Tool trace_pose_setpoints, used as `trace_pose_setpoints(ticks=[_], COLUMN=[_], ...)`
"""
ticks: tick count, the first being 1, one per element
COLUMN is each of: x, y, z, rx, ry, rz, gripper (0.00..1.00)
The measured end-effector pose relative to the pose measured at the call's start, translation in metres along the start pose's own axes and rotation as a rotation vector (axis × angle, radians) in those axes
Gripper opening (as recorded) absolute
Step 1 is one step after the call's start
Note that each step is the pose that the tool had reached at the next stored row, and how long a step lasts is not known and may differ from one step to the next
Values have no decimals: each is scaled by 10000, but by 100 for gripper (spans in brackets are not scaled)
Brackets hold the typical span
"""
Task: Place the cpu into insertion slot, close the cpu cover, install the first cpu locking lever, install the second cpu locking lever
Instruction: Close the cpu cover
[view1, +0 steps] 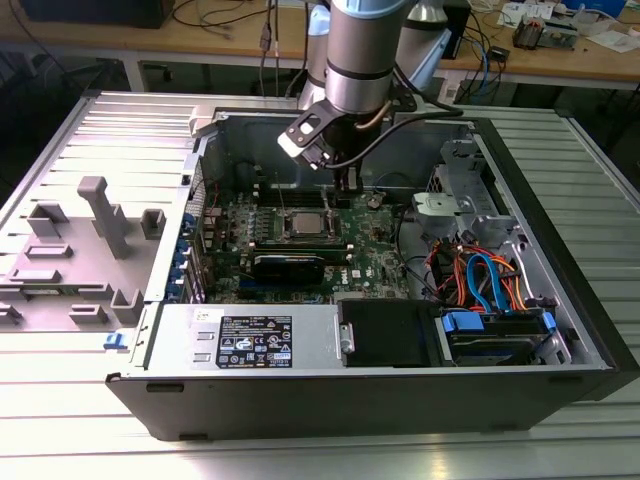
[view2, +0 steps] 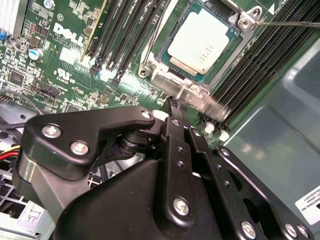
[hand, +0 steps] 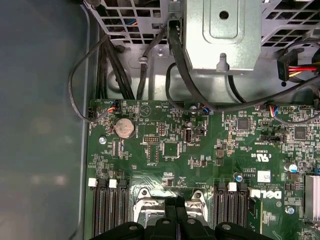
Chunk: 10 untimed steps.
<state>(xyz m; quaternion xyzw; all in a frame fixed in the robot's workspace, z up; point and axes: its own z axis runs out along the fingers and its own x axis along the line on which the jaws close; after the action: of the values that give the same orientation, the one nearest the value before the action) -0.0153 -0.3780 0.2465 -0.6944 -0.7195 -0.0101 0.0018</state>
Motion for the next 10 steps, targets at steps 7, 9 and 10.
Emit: trace_pose_setpoints(ticks=[7,9,10], x=[4,5,6], y=[-104,-142,-161], z=[0,2,2], rx=[-3,-6,-8], ry=[1,0,0], rz=[0,0,1], gripper=[11,11,11])
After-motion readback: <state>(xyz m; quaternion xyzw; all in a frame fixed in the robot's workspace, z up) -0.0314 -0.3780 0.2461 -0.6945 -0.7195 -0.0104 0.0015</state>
